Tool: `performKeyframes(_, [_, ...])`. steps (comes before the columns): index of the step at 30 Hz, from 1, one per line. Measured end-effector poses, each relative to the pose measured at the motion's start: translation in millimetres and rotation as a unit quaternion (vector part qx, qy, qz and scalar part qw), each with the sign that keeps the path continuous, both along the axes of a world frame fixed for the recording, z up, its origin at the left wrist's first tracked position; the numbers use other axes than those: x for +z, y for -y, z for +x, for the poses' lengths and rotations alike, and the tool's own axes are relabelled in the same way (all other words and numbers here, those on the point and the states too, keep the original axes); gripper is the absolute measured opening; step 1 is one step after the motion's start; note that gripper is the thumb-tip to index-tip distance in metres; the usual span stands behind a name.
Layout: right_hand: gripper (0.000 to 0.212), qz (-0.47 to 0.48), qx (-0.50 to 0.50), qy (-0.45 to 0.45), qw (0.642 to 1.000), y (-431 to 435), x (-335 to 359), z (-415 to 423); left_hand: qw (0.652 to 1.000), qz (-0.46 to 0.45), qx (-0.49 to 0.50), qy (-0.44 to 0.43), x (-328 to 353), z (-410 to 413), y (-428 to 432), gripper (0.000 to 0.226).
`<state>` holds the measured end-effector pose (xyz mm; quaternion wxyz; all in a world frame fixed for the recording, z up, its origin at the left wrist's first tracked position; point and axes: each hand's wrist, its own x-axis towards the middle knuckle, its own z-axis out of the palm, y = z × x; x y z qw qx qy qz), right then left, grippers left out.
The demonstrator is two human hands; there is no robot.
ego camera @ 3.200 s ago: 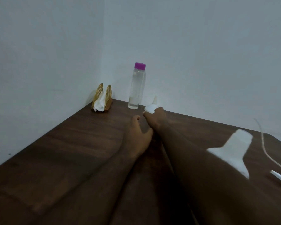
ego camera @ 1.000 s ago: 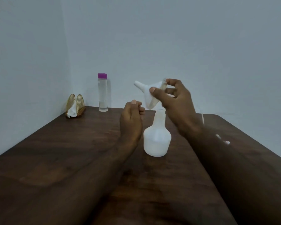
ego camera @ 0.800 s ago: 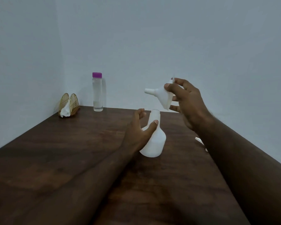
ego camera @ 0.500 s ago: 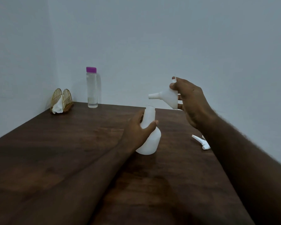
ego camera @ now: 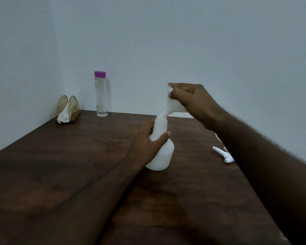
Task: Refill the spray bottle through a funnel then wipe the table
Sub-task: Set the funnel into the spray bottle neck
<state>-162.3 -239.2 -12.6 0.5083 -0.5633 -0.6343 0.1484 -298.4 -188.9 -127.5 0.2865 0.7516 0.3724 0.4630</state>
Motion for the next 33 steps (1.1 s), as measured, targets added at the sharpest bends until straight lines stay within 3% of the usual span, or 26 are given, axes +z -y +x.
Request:
performKeyframes(4, [0.009,-0.05,-0.011,0.084,0.995,-5.5,8.5,-12.2,1.0,-0.011,-0.007,-0.008,0.0,-1.4,-0.2,0.058])
performKeyframes(6, [0.055,-0.072,-0.031,0.144,0.986,-6.2,9.8,-20.1,1.0,-0.011,-0.011,-0.013,0.3,-2.1,0.1,0.058])
performKeyframes(8, [0.072,-0.058,-0.053,0.18,0.98,-6.5,7.7,-27.6,1.0,-0.007,-0.012,-0.014,1.0,-2.7,0.5,0.057])
performKeyframes(12, [0.07,-0.034,-0.074,0.159,0.984,-6.9,-0.6,-34.5,1.0,0.004,-0.004,-0.004,0.1,-3.7,1.2,0.055])
performKeyframes(18, [0.073,-0.066,-0.08,0.058,0.993,-8.7,-3.9,-34.2,1.0,-0.003,0.008,0.003,0.4,-3.9,1.7,0.053])
performKeyframes(26, [0.077,-0.079,-0.065,0.143,0.984,-8.4,7.6,-37.1,1.0,-0.008,0.005,-0.014,1.3,-3.5,4.1,0.057])
performKeyframes(33, [0.078,-0.07,-0.044,0.144,0.986,-6.8,5.8,-35.1,0.999,0.006,0.017,0.03,4.9,-3.9,7.1,0.056])
